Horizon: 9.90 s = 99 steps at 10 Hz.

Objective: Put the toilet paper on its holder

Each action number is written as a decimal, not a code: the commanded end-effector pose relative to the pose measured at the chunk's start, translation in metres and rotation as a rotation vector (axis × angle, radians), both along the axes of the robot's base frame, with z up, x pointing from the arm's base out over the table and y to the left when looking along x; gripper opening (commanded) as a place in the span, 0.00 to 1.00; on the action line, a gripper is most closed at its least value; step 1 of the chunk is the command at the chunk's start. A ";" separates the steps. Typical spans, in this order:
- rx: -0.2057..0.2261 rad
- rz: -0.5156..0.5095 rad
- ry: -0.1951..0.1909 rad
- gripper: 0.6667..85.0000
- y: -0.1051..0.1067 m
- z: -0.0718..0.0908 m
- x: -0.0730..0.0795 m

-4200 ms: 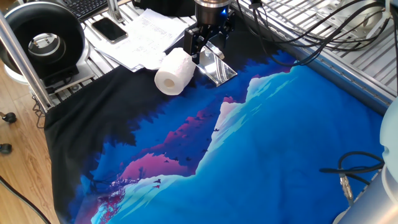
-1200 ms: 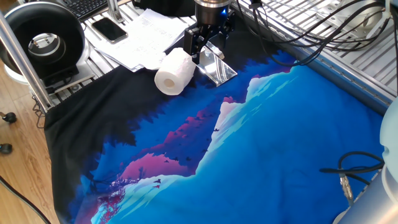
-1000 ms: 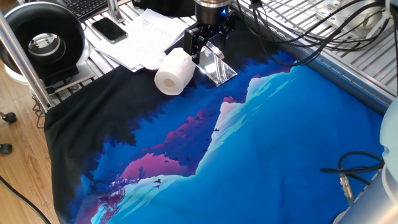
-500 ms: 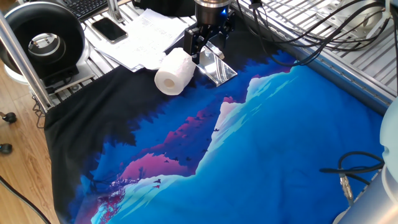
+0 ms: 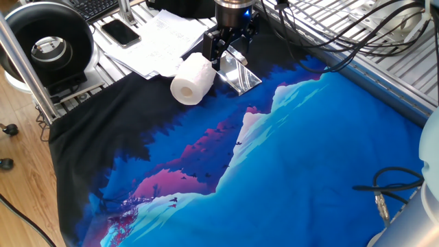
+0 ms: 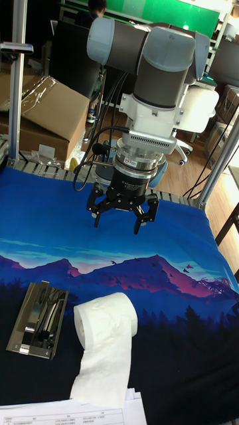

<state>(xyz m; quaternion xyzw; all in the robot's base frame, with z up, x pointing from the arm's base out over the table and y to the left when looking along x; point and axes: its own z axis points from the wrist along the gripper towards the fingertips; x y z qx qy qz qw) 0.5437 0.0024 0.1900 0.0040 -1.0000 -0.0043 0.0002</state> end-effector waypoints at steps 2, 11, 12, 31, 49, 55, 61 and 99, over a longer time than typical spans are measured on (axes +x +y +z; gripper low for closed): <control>-0.065 -0.141 -0.217 0.01 -0.015 0.004 0.054; -0.104 0.523 -0.125 0.02 -0.016 -0.009 0.023; -0.161 0.653 -0.122 0.03 -0.027 -0.008 0.029; -0.154 1.742 -0.131 1.00 0.000 -0.021 0.096; -0.276 1.694 -0.162 1.00 0.003 -0.037 0.135; -0.236 1.555 -0.197 1.00 0.011 -0.037 0.135; -0.219 1.518 -0.135 1.00 0.002 -0.040 0.122; -0.174 1.849 -0.080 1.00 0.002 -0.110 0.138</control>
